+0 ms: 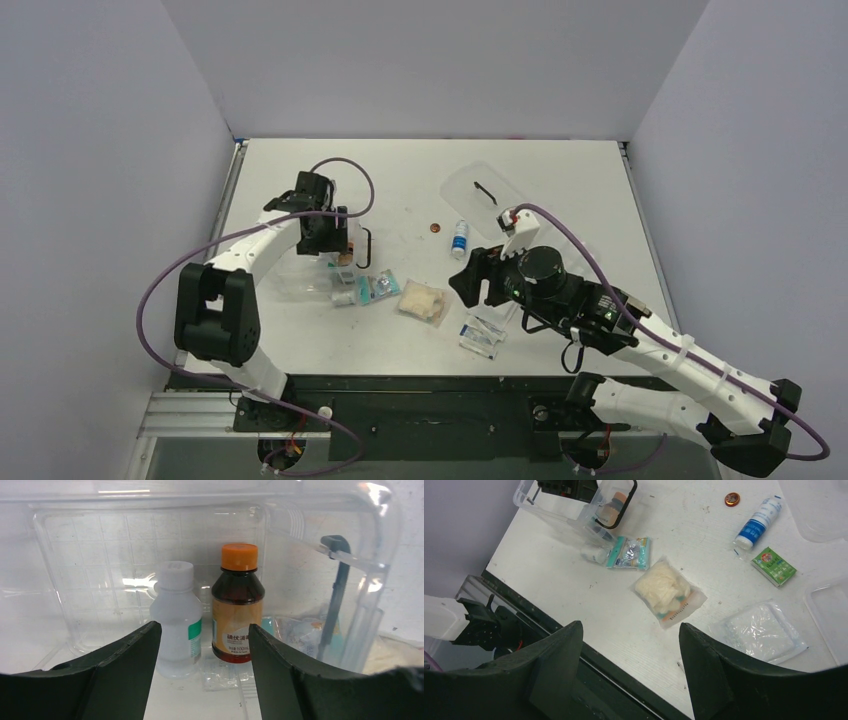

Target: Organize the medicine kit

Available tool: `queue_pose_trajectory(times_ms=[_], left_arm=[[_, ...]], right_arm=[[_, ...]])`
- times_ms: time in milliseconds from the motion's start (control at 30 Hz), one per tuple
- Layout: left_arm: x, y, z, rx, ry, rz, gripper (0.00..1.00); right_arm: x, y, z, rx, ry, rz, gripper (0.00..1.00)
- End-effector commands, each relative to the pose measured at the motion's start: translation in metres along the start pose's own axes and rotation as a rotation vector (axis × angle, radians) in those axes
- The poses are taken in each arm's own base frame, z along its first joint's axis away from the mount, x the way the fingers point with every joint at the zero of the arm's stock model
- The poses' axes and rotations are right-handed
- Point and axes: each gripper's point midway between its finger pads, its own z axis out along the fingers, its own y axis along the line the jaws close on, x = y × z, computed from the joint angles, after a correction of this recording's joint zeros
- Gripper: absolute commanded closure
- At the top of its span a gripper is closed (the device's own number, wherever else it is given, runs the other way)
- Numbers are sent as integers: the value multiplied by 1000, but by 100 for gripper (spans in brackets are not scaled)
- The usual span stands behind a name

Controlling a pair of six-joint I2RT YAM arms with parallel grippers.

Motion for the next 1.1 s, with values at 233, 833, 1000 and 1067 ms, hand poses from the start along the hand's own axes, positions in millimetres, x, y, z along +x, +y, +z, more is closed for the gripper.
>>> queue_pose_trajectory(times_ms=[233,833,1000,1067], left_arm=[[-48,-21,-98,146,-278,-19,36],[5,-43,-171,412,-423,-47,36],[20,-39,-176,420,-428,-28,36],[25,-39,-175,425,-427,-26,36]], right_arm=[[-21,-35,1,263,-34,23,34],[15,-96,57,460,188,54,40],[49,-74,79,376,308,-10,40],[60,-61,88,359,342,-50,40]])
